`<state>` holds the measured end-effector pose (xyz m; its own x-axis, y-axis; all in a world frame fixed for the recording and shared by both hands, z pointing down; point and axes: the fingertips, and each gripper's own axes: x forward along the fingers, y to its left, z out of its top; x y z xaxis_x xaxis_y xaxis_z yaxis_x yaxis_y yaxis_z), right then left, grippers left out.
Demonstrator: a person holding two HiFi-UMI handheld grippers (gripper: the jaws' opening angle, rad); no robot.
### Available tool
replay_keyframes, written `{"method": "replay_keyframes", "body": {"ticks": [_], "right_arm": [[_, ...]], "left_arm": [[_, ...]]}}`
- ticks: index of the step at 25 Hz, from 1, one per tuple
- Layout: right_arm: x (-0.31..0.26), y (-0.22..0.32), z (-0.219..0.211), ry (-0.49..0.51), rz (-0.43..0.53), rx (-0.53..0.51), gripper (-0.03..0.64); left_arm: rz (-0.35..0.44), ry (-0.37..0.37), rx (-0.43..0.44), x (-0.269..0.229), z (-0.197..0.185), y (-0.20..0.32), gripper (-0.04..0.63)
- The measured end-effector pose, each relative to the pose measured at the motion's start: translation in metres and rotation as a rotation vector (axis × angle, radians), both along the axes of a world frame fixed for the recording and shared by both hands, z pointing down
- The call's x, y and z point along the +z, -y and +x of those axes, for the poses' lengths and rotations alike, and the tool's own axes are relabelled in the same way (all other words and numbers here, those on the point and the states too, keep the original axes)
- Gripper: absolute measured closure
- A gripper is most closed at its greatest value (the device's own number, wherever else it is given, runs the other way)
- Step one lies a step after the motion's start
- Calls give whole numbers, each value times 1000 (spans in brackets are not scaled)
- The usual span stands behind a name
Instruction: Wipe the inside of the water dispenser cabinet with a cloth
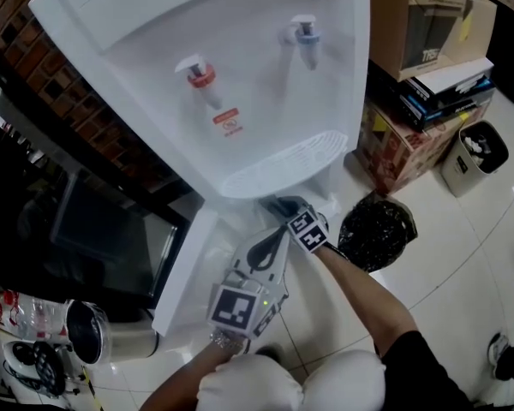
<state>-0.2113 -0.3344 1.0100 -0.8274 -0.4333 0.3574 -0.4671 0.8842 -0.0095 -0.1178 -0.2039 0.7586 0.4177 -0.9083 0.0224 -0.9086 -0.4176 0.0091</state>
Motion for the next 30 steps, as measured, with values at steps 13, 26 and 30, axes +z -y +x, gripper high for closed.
{"method": "replay_keyframes", "body": {"ticks": [13,26,30], "right_arm": [[-81,75,110,133,43,642,581],[15,68,121,16,-274,695,581],[2,62,107,-20,-174,622,581]], "left_arm": [[18,-7,6,-4,2,2,594],[14,3,24,-3,4,-2,594],[0,-7,35,-2,6,-1,594]]}}
